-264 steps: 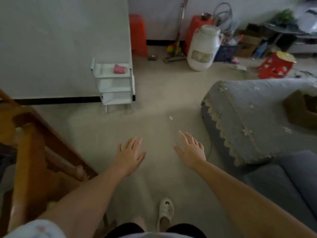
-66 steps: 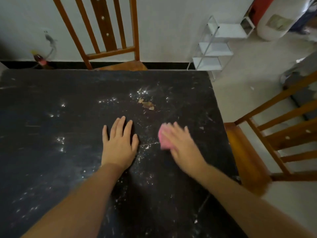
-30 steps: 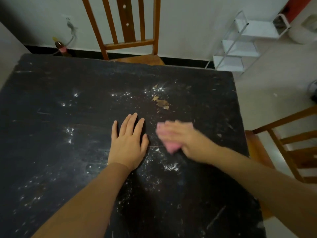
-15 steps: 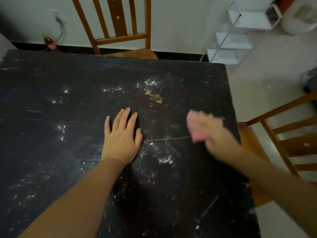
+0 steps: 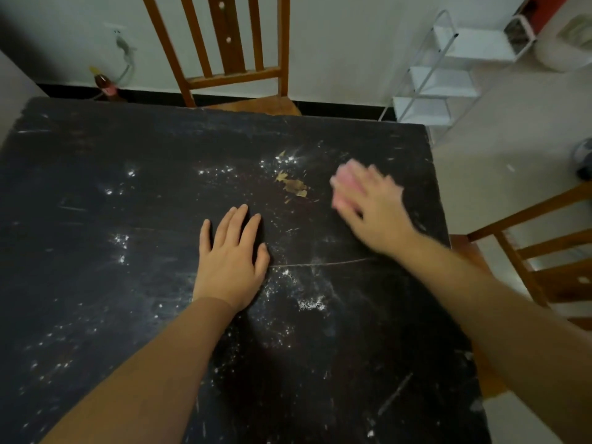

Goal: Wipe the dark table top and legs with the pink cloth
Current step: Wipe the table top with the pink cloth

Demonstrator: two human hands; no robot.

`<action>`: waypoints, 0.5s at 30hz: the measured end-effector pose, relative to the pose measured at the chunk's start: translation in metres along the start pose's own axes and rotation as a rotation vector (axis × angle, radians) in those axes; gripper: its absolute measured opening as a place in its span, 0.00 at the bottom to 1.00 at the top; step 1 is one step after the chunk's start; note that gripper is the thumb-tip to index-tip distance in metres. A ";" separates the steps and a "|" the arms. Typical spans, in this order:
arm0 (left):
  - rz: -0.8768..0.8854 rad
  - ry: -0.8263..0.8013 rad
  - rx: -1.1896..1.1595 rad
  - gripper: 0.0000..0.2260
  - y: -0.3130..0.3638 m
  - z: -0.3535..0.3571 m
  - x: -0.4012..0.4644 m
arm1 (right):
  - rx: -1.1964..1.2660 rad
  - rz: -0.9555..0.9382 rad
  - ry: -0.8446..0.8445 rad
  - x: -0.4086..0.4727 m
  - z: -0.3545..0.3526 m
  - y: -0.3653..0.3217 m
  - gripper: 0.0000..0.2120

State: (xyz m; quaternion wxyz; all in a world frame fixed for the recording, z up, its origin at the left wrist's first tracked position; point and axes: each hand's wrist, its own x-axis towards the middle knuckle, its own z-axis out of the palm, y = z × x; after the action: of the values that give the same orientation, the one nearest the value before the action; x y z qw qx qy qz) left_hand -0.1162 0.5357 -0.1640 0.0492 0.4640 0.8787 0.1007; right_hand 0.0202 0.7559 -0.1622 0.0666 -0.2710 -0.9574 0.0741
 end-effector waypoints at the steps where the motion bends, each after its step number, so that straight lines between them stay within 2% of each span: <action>1: 0.001 -0.002 -0.008 0.27 0.000 0.000 -0.001 | 0.044 -0.104 -0.003 -0.019 0.004 -0.014 0.22; 3: 0.004 -0.001 -0.018 0.27 0.000 -0.001 -0.001 | 0.162 -0.249 -0.072 -0.040 0.002 -0.021 0.20; 4: 0.002 0.004 -0.019 0.26 0.000 -0.001 -0.001 | 0.253 -0.243 -0.067 -0.036 -0.004 -0.019 0.18; 6: 0.005 0.010 -0.011 0.25 0.000 0.000 0.000 | 0.379 -0.035 0.067 -0.002 -0.012 0.001 0.17; 8: 0.006 0.012 0.000 0.24 0.000 0.003 0.000 | 0.320 0.239 0.204 0.051 -0.017 0.033 0.14; 10: 0.010 0.018 0.002 0.24 -0.002 0.006 0.000 | 0.298 0.456 0.165 0.095 -0.016 0.043 0.15; 11: 0.013 0.016 0.003 0.24 -0.003 0.006 0.000 | 0.287 0.440 0.124 0.109 -0.010 0.032 0.13; 13: 0.015 0.005 -0.018 0.25 -0.002 0.003 0.001 | 0.309 0.214 0.050 0.113 -0.002 -0.016 0.11; 15: 0.003 0.017 -0.137 0.27 -0.002 -0.003 0.001 | 0.385 -0.033 0.000 0.091 0.000 -0.070 0.16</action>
State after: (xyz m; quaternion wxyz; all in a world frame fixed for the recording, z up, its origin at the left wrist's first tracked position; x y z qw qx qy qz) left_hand -0.1188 0.5349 -0.1613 0.0733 0.4602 0.8694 0.1643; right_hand -0.0922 0.7456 -0.1417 0.1183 -0.2377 -0.9299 0.2546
